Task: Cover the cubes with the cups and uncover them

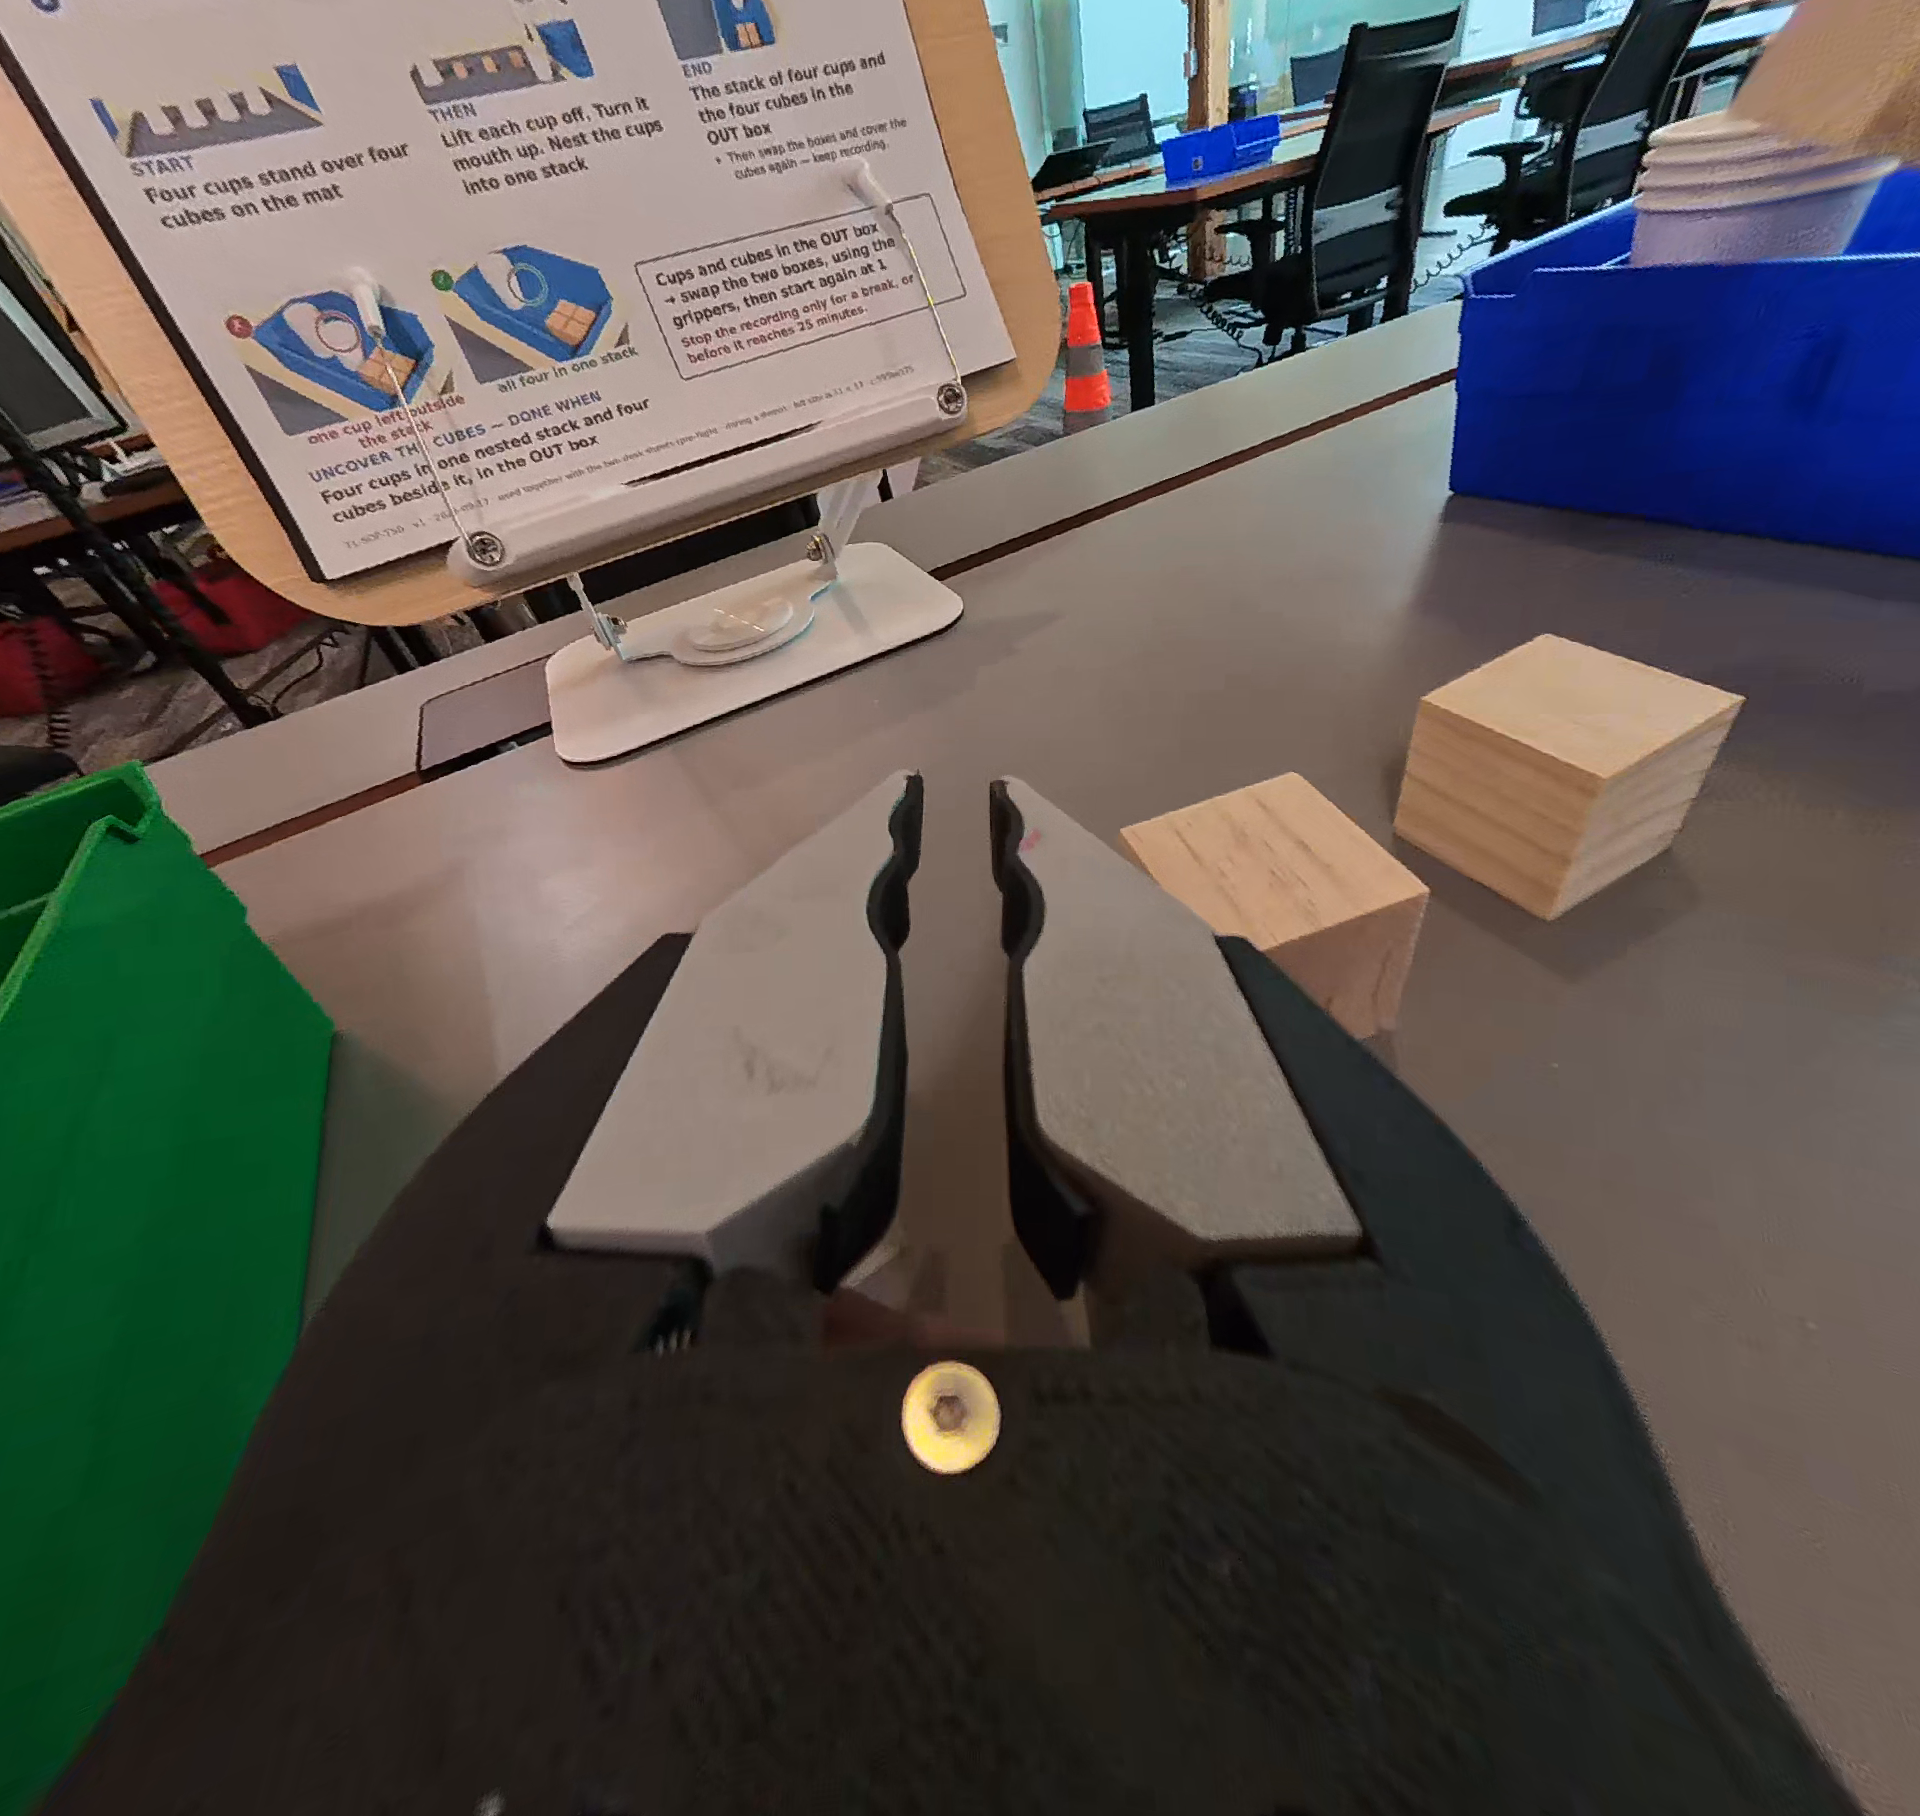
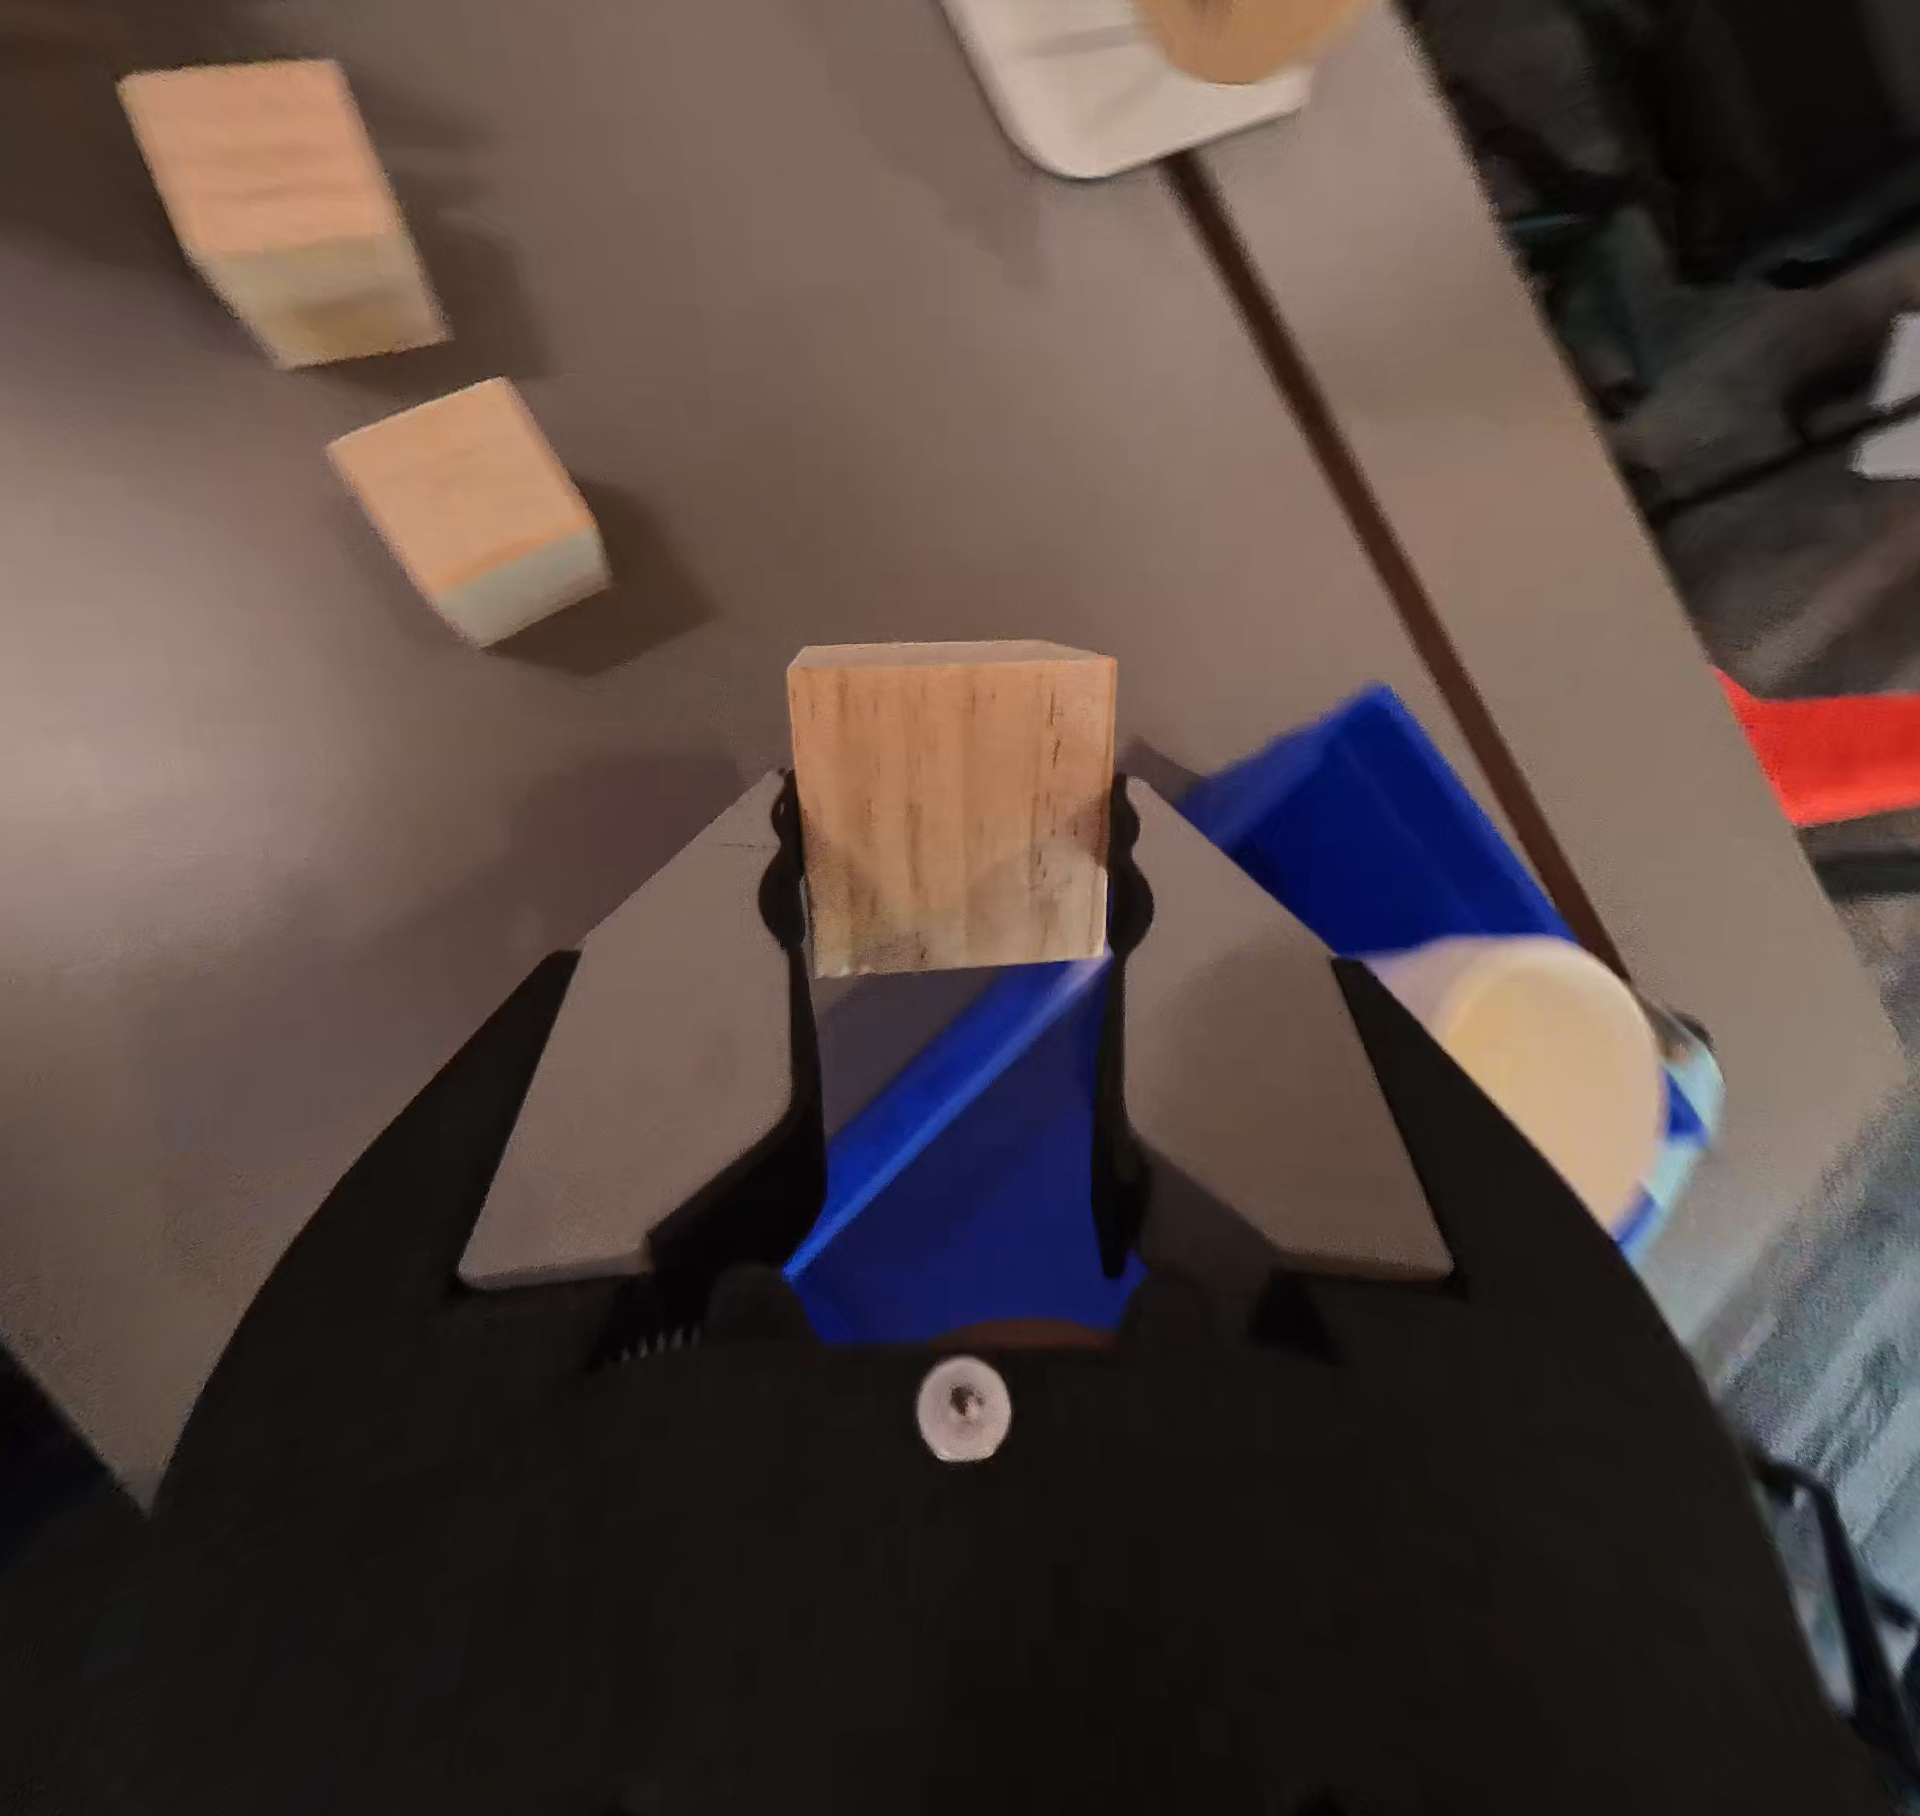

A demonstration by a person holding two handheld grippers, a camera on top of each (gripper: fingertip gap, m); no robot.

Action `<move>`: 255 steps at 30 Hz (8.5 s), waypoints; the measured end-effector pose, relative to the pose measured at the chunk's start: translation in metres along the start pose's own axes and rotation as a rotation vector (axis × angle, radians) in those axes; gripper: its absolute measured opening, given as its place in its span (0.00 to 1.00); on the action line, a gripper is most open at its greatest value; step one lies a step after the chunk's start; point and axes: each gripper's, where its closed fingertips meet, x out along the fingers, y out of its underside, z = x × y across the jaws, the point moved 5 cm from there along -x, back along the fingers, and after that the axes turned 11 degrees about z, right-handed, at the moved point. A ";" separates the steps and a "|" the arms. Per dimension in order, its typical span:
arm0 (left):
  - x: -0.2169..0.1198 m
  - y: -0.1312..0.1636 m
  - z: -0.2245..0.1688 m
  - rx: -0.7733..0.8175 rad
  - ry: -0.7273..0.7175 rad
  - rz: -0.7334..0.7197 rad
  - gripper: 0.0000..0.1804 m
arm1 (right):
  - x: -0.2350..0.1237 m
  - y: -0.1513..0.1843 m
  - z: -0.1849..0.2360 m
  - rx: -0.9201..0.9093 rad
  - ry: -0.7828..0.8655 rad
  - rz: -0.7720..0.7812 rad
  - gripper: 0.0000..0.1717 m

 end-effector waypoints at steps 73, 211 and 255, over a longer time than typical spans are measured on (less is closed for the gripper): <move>0.007 0.006 -0.004 0.071 -0.040 0.010 0.03 | -0.016 0.054 -0.030 0.535 0.146 -0.163 0.39; -0.001 0.011 0.009 -0.066 -0.058 0.014 0.10 | 0.034 0.229 -0.055 0.809 0.288 0.008 0.38; -0.012 0.002 -0.148 0.836 0.058 -0.198 0.38 | 0.108 -0.054 0.201 0.272 -0.947 -0.514 0.38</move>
